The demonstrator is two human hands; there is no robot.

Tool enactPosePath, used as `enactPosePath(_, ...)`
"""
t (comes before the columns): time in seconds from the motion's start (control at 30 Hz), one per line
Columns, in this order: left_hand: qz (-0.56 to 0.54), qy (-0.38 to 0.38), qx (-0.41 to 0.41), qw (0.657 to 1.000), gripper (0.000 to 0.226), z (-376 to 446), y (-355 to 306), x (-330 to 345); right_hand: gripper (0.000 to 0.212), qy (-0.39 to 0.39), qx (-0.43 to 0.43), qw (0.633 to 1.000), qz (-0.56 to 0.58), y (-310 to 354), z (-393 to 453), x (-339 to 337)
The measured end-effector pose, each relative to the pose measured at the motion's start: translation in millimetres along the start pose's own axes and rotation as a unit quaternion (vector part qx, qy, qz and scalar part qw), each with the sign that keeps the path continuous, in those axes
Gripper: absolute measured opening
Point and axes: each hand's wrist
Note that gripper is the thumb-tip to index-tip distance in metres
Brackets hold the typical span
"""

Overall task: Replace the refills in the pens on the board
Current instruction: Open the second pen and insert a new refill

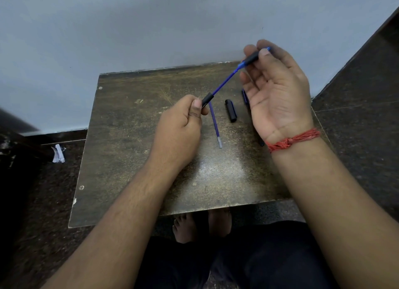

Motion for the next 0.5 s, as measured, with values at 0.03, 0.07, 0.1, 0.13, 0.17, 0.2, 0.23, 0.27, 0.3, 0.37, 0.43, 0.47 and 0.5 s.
enactPosePath(0.03, 0.001, 0.000, 0.001, 1.000, 0.031, 0.1, -0.3, -0.1, 0.011, -0.002, -0.003, 1.000, 0.013, 0.5, 0.8, -1.1)
enactPosePath(0.07, 0.001, 0.000, 0.002, 1.000, 0.031, 0.1, -0.8, -0.1, 0.011, -0.004, -0.004, 1.000, 0.020, 0.8, 1.3, -2.1)
enactPosePath(0.1, 0.000, 0.000, 0.003, 1.000, 0.031, 0.1, -1.2, -0.1, 0.011, -0.008, -0.007, 1.000, 0.023, 0.6, 1.6, -2.8)
enactPosePath(0.13, -0.001, 0.000, 0.003, 1.000, 0.031, 0.1, -1.5, -0.2, 0.011, -0.014, -0.011, 0.999, 0.026, 0.5, 2.2, -3.7)
enactPosePath(0.17, -0.001, 0.000, 0.003, 1.000, 0.032, -0.1, -1.8, -0.3, 0.011, -0.020, -0.019, 0.999, 0.030, 0.6, 3.0, -4.4)
enactPosePath(0.2, -0.003, 0.000, 0.003, 1.000, 0.032, -0.4, -2.2, -0.4, 0.011, -0.029, -0.030, 0.999, 0.029, 1.4, 3.9, -4.9)
enactPosePath(0.23, -0.005, 0.000, 0.001, 1.000, 0.032, -0.6, -2.5, -0.4, 0.010, -0.038, -0.049, 0.998, 0.018, 2.2, 6.0, -6.4)
enactPosePath(0.27, -0.009, -0.003, -0.002, 1.000, 0.032, -0.9, -2.8, -0.4, 0.009, -0.047, -0.077, 0.996, -0.015, 3.7, 7.3, -8.0)
enactPosePath(0.3, -0.014, -0.007, -0.005, 1.000, 0.032, -0.7, -2.6, -0.3, 0.008, -0.055, -0.112, 0.989, -0.075, 4.3, 10.4, -11.6)
enactPosePath(0.37, -0.019, -0.017, -0.009, 1.000, 0.033, 0.0, -2.3, -0.2, 0.007, -0.055, -0.169, 0.945, -0.273, 4.5, 14.6, -17.7)
enactPosePath(0.43, -0.020, -0.024, -0.012, 0.999, 0.033, 0.5, -1.9, -0.1, 0.009, -0.016, -0.164, 0.858, -0.486, 2.4, 15.0, -21.7)
enactPosePath(0.47, -0.022, -0.026, -0.012, 0.999, 0.033, 0.6, -1.7, 0.0, 0.011, 0.007, -0.149, 0.812, -0.564, 0.7, 13.6, -22.6)
enactPosePath(0.5, -0.023, -0.027, -0.012, 0.999, 0.033, 0.5, -1.7, 0.0, 0.011, 0.025, -0.137, 0.773, -0.619, -1.0, 11.8, -22.6)
Point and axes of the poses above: each hand's wrist, its own z-axis towards the middle knuckle, its own x-axis out of the palm, y = z × x, and after that the axes turned 3 degrees about -x, right-handed
